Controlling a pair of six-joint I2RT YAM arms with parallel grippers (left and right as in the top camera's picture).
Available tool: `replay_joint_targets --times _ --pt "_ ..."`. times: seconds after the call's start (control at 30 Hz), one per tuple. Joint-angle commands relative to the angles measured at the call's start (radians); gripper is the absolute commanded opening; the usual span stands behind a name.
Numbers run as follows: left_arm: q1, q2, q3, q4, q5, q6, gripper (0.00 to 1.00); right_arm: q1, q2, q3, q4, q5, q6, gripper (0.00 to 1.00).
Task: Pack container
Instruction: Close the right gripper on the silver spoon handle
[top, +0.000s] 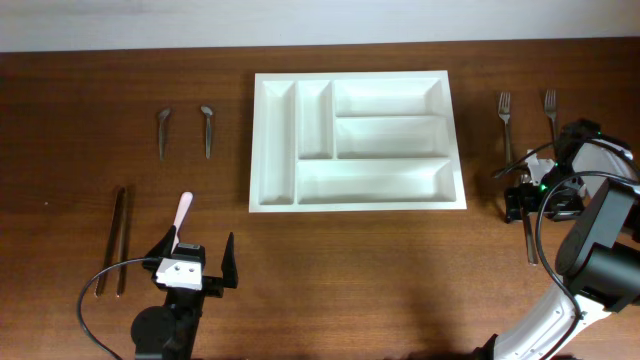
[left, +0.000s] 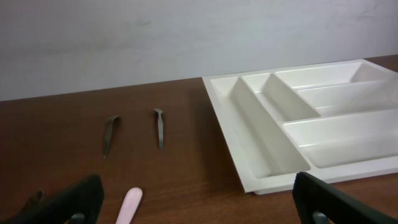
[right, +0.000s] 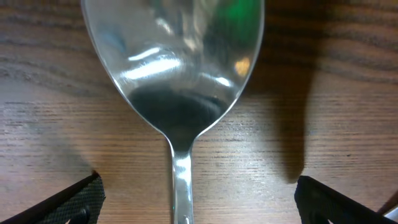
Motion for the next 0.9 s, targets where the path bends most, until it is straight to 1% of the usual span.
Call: replay_joint_targets --times 0.0,0.23,0.5,0.57,0.6,0.63,0.67,0.7,0.77,0.87 --pt "0.007 -0.007 -0.006 0.003 -0.007 0.016 0.99 -0.003 0.011 -0.011 0.023 -0.058 0.029 0.99" --pt "0.007 -0.007 -0.006 0.003 -0.007 0.016 0.99 -0.003 0.011 -0.013 0.059 -0.069 0.028 0.99" --pt "0.007 -0.007 -0.006 0.003 -0.007 0.016 0.99 -0.003 0.011 -0.021 0.058 -0.056 0.027 1.00" --pt "0.007 -0.007 -0.006 0.003 -0.007 0.016 0.99 -0.003 0.011 -0.030 0.055 -0.037 0.028 0.93" --pt "0.007 -0.007 -0.006 0.003 -0.007 0.016 0.99 -0.003 0.011 -0.035 0.053 -0.030 0.028 0.87" --pt "0.007 -0.007 -0.006 0.003 -0.007 0.016 0.99 -0.003 0.011 -0.042 0.054 -0.027 0.028 0.76" --pt "0.007 -0.007 -0.006 0.003 -0.007 0.016 0.99 -0.003 0.011 -0.048 0.055 -0.027 0.028 0.69" --pt "0.007 -0.007 -0.006 0.003 -0.007 0.016 0.99 -0.003 0.011 -0.054 0.057 -0.027 0.028 0.66" --pt "0.007 -0.007 -0.006 0.003 -0.007 0.016 0.99 -0.003 0.011 -0.062 0.061 -0.027 0.028 0.64" --pt "0.007 -0.007 -0.006 0.003 -0.007 0.016 0.99 -0.003 0.011 -0.063 0.063 -0.027 0.028 0.49"
